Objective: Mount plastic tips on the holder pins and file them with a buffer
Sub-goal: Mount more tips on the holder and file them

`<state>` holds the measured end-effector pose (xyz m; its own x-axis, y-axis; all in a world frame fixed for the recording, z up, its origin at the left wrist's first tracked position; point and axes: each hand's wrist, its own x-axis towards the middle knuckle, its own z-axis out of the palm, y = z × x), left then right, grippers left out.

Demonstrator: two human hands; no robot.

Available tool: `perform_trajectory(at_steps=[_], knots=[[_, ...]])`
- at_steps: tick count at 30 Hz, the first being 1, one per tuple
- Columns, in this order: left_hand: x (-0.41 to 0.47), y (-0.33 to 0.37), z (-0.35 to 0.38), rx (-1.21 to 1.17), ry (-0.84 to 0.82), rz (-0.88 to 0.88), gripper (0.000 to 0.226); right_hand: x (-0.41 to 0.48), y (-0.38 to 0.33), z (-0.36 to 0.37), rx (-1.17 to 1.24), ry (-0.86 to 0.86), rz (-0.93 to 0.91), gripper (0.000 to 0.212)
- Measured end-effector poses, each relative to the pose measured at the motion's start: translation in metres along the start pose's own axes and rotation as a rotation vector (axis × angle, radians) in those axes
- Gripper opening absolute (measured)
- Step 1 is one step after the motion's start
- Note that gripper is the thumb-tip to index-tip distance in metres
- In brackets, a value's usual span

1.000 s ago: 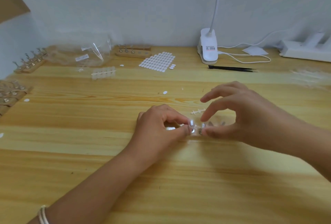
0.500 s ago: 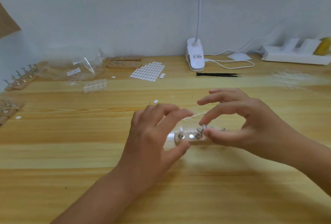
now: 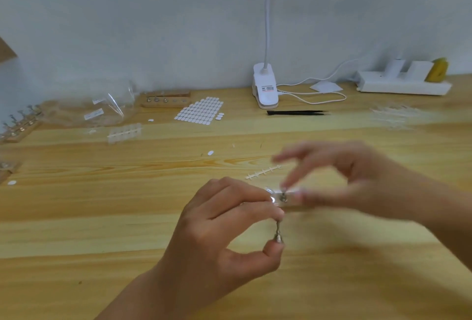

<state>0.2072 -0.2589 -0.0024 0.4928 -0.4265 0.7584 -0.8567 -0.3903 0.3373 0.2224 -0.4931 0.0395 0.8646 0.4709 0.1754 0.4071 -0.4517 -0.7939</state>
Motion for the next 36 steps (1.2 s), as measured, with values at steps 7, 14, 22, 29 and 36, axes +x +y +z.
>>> perform_trajectory(at_steps=[7,14,22,29,36], knots=[[0.003,0.006,-0.004,-0.253,0.008,-0.33,0.024,0.036,0.067,-0.035,-0.547,0.179,0.188,0.024],[-0.005,0.002,-0.006,-0.583,0.043,-0.585,0.029,0.027,0.06,-0.017,-0.327,0.364,0.106,0.027],[-0.001,0.012,-0.001,-0.651,0.073,-0.567,0.03,-0.026,-0.015,0.059,-0.294,0.506,-0.394,0.023],[-0.004,0.016,0.001,-0.673,0.06,-0.553,0.027,-0.031,0.0,0.06,-0.37,0.533,-0.424,0.03],[-0.005,0.012,0.004,-0.738,0.057,-0.561,0.025,-0.033,-0.004,0.073,-0.353,0.586,-0.51,0.031]])
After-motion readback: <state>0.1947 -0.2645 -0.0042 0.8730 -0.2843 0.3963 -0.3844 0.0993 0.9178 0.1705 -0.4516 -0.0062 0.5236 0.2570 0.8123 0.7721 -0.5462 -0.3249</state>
